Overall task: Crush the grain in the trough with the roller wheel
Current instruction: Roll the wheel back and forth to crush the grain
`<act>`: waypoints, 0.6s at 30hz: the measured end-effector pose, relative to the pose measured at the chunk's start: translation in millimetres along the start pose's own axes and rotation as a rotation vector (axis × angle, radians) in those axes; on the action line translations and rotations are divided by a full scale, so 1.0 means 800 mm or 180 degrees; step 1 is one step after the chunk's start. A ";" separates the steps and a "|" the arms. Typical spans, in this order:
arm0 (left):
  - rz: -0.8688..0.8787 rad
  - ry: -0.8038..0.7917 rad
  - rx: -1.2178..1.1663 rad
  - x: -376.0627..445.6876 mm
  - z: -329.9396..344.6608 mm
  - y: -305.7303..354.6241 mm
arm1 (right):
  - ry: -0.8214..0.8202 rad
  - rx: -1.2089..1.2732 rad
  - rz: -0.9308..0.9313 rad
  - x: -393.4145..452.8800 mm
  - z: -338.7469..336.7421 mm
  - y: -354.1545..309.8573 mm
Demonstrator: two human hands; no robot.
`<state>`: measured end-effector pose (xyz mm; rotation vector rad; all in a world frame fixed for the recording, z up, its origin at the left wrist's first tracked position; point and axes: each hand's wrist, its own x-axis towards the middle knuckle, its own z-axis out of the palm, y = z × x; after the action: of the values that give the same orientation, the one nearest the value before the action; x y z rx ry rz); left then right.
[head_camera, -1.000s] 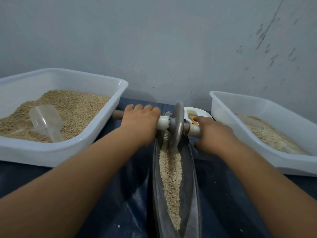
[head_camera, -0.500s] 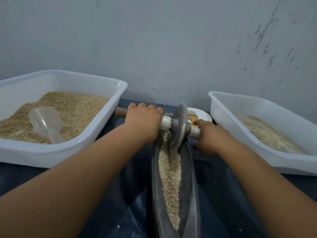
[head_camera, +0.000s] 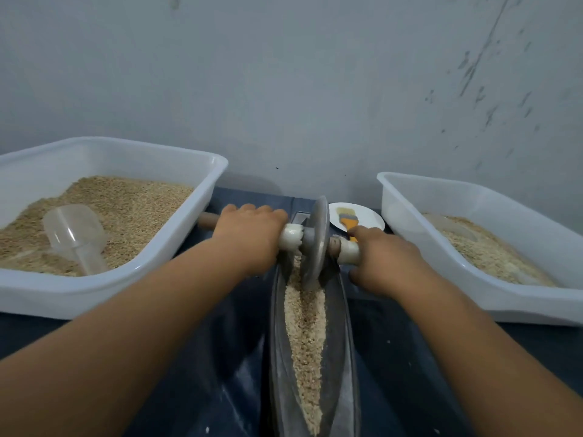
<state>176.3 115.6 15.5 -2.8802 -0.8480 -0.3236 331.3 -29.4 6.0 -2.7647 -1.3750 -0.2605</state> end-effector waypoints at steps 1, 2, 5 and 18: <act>0.0059 0.0135 -0.0013 -0.012 0.004 -0.002 | 0.0136 -0.0024 -0.0097 -0.011 0.002 0.001; 0.0133 0.0334 -0.0015 -0.025 0.012 -0.003 | 0.0302 -0.0041 -0.0206 -0.024 0.005 0.003; 0.0345 0.0785 -0.0051 -0.050 0.033 -0.006 | 0.0616 -0.0003 -0.0460 -0.047 0.010 0.006; 0.0104 0.0544 -0.0255 -0.050 0.036 -0.011 | 0.0728 -0.0323 -0.0349 -0.045 0.004 -0.014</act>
<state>143.5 107.2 -21.3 -2.8827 -0.7745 -0.6037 301.4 -50.7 -3.7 -2.6364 -1.4918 -0.6460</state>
